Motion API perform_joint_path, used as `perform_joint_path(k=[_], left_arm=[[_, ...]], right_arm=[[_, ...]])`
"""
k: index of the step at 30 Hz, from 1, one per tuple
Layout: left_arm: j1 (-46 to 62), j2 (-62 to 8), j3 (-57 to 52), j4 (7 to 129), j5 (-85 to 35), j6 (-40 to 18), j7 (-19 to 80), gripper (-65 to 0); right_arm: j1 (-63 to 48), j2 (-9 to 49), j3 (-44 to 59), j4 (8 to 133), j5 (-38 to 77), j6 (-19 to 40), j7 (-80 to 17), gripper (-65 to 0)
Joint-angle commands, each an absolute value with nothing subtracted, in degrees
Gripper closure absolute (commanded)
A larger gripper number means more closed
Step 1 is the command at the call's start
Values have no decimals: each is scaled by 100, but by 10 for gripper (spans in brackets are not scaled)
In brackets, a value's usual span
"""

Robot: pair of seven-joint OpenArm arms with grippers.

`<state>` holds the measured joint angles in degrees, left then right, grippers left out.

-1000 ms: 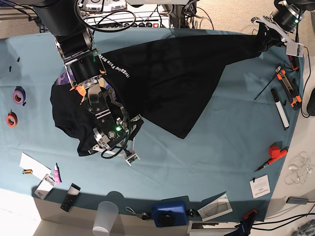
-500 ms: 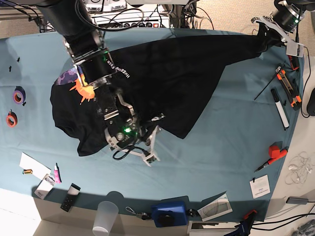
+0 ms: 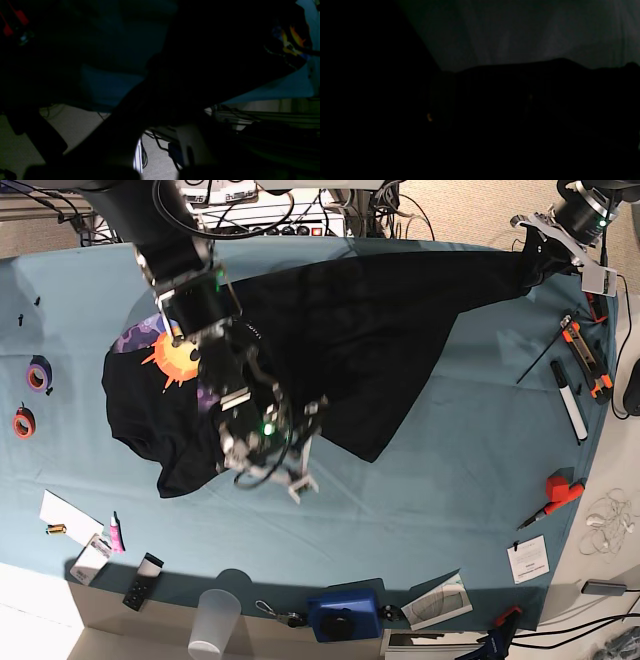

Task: Layout the t-shirt on the table in an organized manner, then fold the t-shirt properly
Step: 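Grasp the shirt body near the graphic with the right gripper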

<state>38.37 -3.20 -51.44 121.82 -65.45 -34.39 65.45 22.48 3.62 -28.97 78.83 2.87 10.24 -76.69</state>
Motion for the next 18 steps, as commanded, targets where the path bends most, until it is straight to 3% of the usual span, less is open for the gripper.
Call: perform_joint_path(k=[1, 7, 9, 11, 18], left_arm=[[3887, -364, -5177, 12269, -6672, -3459, 6401, 0], [3887, -366, -5177, 12269, -6672, -3459, 6401, 0], [3887, -366, -5177, 12269, -6672, -3459, 6401, 0], [3887, -366, -5177, 12269, -6672, -3459, 6401, 0], [3887, -366, -5177, 12269, -6672, -3461, 6396, 0]], right_arm=[[2290, 333, -2877, 7948, 316, 1028, -7664, -336], [2222, 336, -2877, 7948, 290, 1031, -7669, -325], [2222, 336, -2877, 7948, 290, 1028, -7795, -194], [2222, 336, -2877, 7948, 257, 1031, -7909, 0], [2392, 336, -2877, 7964, -351, 1114, -7570, 0]])
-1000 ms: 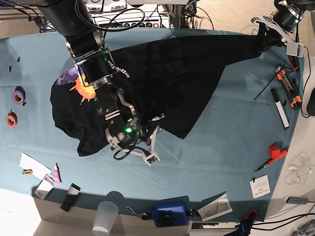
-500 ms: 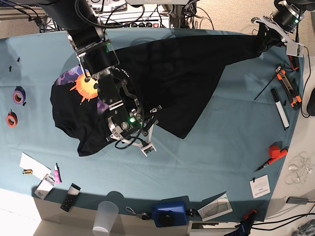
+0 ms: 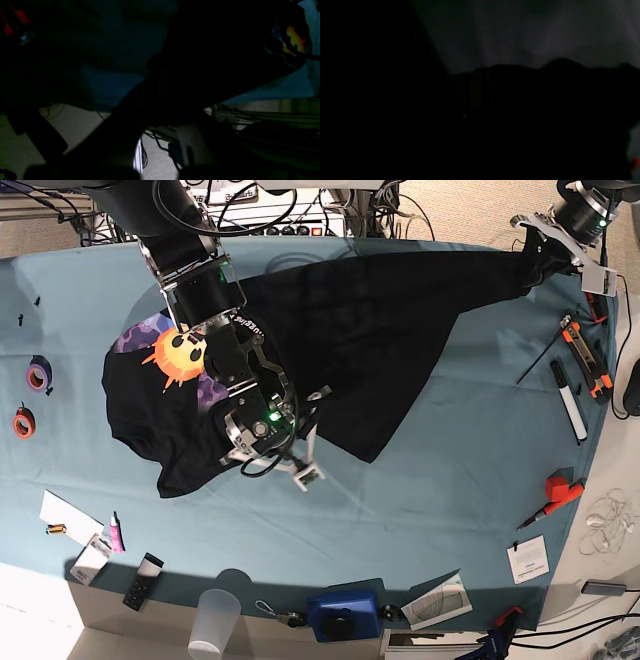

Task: Layout the t-shirt on the table in an organized manner, then fold the t-shirt properly
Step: 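Grasp the shirt body near the graphic with the right gripper, then lift the shirt with both grippers and swing it up off the table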

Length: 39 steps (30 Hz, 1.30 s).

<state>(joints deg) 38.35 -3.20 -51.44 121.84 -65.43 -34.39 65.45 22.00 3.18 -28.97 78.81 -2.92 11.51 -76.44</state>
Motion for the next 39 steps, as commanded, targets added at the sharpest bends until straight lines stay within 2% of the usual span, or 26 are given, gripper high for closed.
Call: perform_joint_path(k=[1, 13, 18, 22, 29, 33, 39], left_arm=[[3887, -366, -5177, 12269, -6672, -3461, 6399, 0], [3887, -366, -5177, 12269, -6670, -3459, 6335, 0], [3887, -368, -5177, 12269, -6670, -3461, 6292, 0], [3817, -370, -5177, 12269, -6670, -3461, 5883, 0], [2766, -672, -5157, 12269, -6578, -3459, 6027, 0], [2366, -978, -4799, 12256, -5527, -3297, 5415, 0], [1594, -1184, -3555, 11721, -4058, -2954, 4628, 0]], right_arm=[[2462, 336, -2877, 8001, -438, 1111, -7526, 0], [3448, 349, -2832, 9426, -508, 1083, -7417, 0], [3640, 351, -2316, 9445, -521, 1085, -7041, 0], [3977, 351, -1640, 9437, -508, 1092, -6698, 0], [4567, 366, -825, 8759, 123, 1514, -6479, 0], [4737, 366, -692, 8329, 123, 1745, -6248, 0], [4779, 366, -663, 7717, 93, 1824, -5719, 0]])
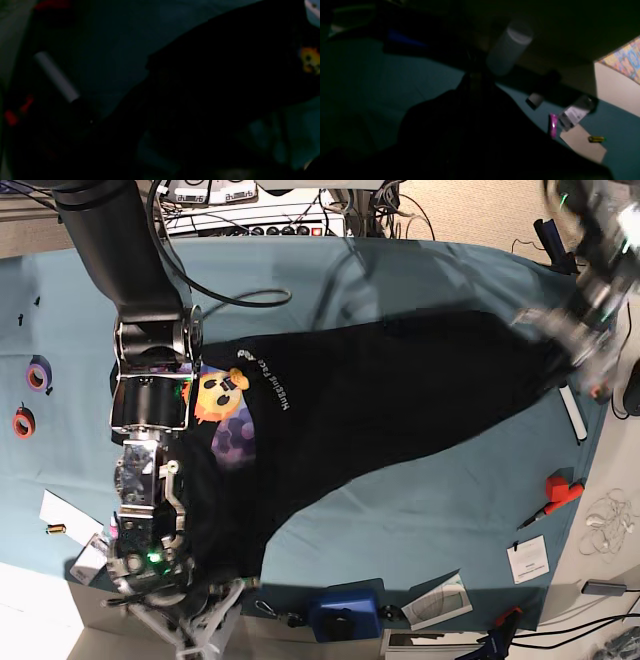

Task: Layout the t-shirt on the table in an organized manner, then fold the t-shirt properly
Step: 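Lift the shirt with both grippers and swing it up off the table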

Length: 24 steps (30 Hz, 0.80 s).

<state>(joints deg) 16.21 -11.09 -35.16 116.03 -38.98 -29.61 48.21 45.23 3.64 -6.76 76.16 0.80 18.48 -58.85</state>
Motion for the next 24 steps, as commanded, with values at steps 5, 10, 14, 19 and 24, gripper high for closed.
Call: perform_joint_path(k=[5, 10, 14, 19, 24], left_arm=[[161, -1372, -2716, 10597, -3288, -2783, 4418, 0], [-1594, -1435, -2451, 9166, -3151, -2655, 4405, 0], [-2941, -1514, -2449, 8289, -3170, -2552, 4416, 0], [-4364, -1708, -2449, 7865, -3175, -2550, 4831, 0], [-5111, -2086, -2449, 7861, -3522, -2552, 5540, 0]], right_arm=[[5057, 368, -663, 7070, -150, 1820, -5140, 0], [5826, 508, -663, 6407, -178, 1815, -4692, 0], [6608, 694, -663, 6136, -172, 1813, -4611, 0], [7480, 1127, -663, 6139, -115, 1800, -4700, 0], [7480, 1669, -663, 6147, 440, 1791, -5039, 0]])
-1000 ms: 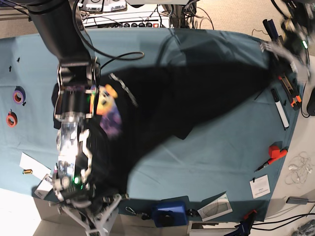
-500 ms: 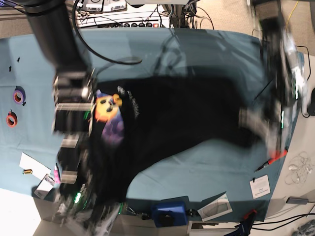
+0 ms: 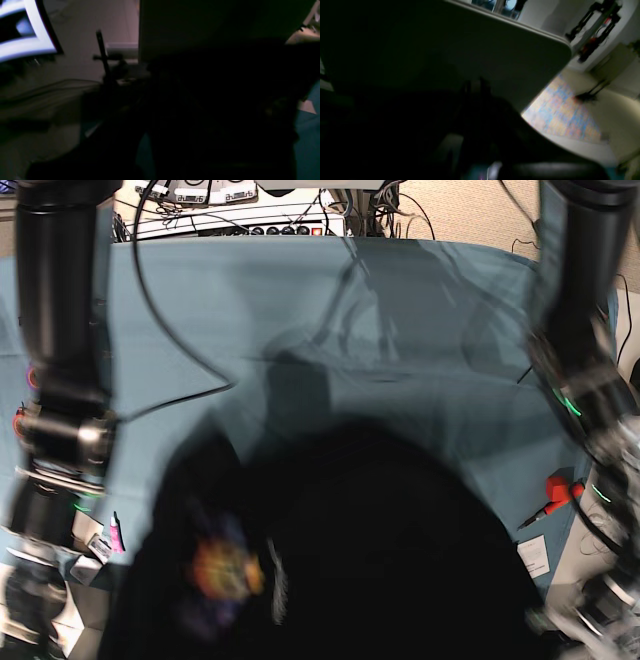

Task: Layout the t-shirt on the table in an organized manner, then fold the t-shirt properly
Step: 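Lift the shirt with both grippers and swing it up off the table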

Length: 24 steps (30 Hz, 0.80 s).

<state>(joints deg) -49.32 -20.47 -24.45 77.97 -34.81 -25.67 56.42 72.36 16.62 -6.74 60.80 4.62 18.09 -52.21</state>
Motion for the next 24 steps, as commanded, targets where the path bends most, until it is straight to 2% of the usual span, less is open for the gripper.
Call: perform_joint_path(k=[1, 7, 11, 14, 17, 24], left_arm=[[-5137, -2169, -2449, 7861, -3573, -2550, 5551, 0], [-4908, -2394, -2451, 7863, -4462, -2600, 6189, 0], [-4401, -2368, -2449, 7865, -5231, -2965, 6499, 0], [-4047, -2368, -2456, 7878, -5701, -2985, 6834, 0], [-3669, -2370, -2510, 7977, -5966, -2985, 7002, 0], [-2436, -2368, -2580, 8761, -6219, -3011, 7159, 0]], right_arm=[[7480, 1780, -663, 6152, 585, 1796, -5120, 0], [7480, 2375, -663, 6160, 1861, 1835, -6226, 0], [7480, 2447, -663, 6296, 2617, 2056, -6928, 0], [7480, 2445, -663, 6722, 2661, 2095, -7408, 0], [6775, 2447, -663, 7537, 2670, 2097, -7743, 0], [4716, 2519, -530, 9277, 2351, 2097, -7644, 0]])
